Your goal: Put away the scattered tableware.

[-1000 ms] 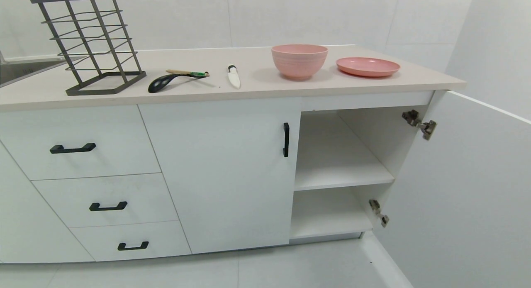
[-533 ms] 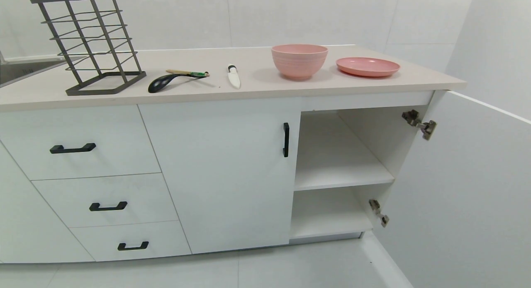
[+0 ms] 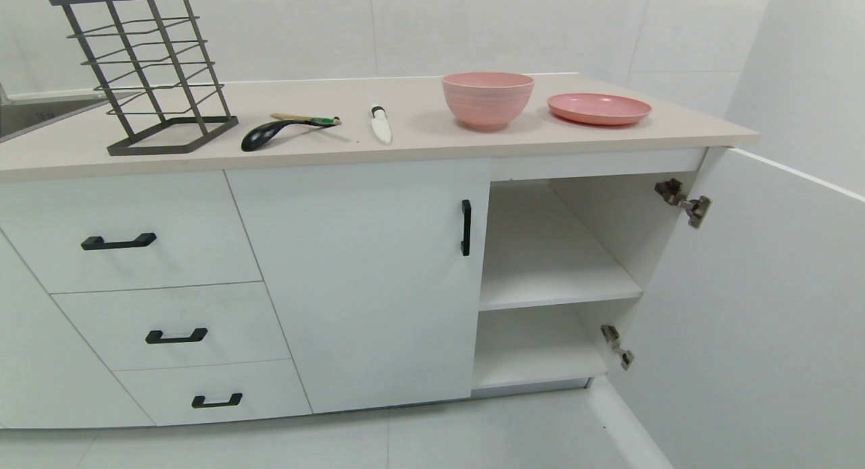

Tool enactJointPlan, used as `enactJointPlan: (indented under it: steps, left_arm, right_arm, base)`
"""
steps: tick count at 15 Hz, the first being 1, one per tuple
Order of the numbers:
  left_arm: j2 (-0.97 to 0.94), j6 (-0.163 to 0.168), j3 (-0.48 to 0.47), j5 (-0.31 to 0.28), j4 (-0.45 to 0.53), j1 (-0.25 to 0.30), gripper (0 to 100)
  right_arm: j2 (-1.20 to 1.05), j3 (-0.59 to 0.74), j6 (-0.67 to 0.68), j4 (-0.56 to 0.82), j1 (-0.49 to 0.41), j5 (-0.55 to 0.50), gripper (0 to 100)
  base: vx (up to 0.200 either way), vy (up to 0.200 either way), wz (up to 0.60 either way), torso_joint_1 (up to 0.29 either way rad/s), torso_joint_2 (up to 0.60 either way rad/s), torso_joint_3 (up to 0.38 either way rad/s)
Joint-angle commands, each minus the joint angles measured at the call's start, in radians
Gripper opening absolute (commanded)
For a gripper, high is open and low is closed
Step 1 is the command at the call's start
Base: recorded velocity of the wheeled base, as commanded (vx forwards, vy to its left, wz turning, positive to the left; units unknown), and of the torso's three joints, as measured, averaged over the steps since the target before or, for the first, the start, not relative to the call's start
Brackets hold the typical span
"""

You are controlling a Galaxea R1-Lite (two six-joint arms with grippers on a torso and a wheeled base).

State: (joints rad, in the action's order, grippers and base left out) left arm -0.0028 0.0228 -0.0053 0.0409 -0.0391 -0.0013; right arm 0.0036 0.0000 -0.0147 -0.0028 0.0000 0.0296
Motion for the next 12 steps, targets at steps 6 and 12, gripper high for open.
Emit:
enactJointPlan:
  steps: [6,12]
  left_arm:
    - [0.003,-0.014,0.005,-0.095,0.036,0.000,100]
    - [0.003,-0.012,0.005,-0.096,0.036,0.000,100]
  right_arm:
    - [-0.001,0.000,0.007,0.000,0.000,0.000,100]
    - [-0.001,0.000,0.010,0.004,0.002,0.000,100]
  base:
    - [0.000,-0.033,0.00,0.000,0.00,0.000]
    - [0.000,-0.167,0.00,0.002,0.00,0.000]
